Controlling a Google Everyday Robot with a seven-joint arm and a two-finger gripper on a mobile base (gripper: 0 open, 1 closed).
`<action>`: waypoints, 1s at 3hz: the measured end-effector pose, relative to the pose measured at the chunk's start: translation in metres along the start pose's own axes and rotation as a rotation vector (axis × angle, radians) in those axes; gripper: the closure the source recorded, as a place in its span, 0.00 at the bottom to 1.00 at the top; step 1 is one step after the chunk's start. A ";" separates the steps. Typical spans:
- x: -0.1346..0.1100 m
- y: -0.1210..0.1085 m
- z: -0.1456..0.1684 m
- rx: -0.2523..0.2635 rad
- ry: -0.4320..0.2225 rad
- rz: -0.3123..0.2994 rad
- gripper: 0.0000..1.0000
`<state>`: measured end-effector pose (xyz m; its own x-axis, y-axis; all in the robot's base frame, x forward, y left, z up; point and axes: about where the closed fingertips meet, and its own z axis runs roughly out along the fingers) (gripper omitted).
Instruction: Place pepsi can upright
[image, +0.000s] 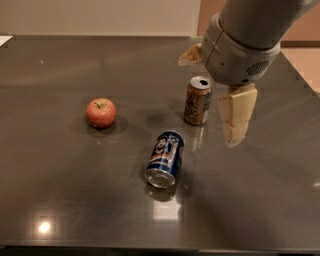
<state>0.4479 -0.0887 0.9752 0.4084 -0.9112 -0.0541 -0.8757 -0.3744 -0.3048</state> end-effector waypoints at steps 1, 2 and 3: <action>-0.014 -0.002 0.028 -0.059 0.010 -0.123 0.00; -0.024 0.001 0.053 -0.115 0.020 -0.225 0.00; -0.035 0.007 0.073 -0.155 0.035 -0.341 0.00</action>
Offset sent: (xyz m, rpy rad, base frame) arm 0.0016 0.0422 -0.0875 -0.2117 0.1227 0.3467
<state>0.4465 -0.0473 0.9052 0.6768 -0.7337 0.0595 -0.7203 -0.6768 -0.1521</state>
